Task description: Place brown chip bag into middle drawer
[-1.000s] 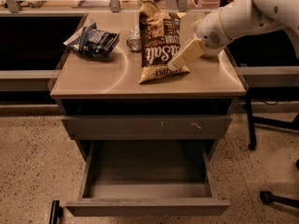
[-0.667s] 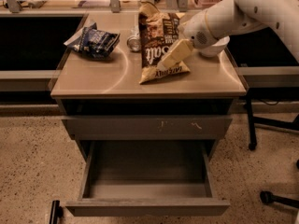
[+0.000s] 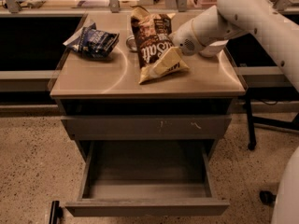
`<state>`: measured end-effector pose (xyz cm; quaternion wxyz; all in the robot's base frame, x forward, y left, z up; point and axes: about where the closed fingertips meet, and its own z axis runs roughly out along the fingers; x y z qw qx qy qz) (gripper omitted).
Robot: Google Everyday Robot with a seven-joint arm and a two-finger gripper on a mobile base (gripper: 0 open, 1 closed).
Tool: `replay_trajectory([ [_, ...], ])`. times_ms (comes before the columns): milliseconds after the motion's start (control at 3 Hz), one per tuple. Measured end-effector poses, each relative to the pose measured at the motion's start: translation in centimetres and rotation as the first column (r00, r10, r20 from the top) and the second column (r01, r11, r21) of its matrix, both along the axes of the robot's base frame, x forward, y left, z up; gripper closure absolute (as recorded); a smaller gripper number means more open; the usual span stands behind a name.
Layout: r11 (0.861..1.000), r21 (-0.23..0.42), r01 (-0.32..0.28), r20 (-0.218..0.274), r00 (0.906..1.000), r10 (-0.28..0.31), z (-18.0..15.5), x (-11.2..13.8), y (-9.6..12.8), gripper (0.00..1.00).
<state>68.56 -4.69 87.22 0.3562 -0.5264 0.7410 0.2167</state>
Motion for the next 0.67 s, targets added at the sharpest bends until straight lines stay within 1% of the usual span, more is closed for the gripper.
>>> replay_trajectory([
  [333,1.0,-0.015,0.002,-0.036,0.9993,-0.003,-1.8,-0.1,0.4,0.0],
  [667,0.999,-0.05,0.008,-0.082,0.9966,-0.012,-4.1,-0.5,0.5,0.0],
])
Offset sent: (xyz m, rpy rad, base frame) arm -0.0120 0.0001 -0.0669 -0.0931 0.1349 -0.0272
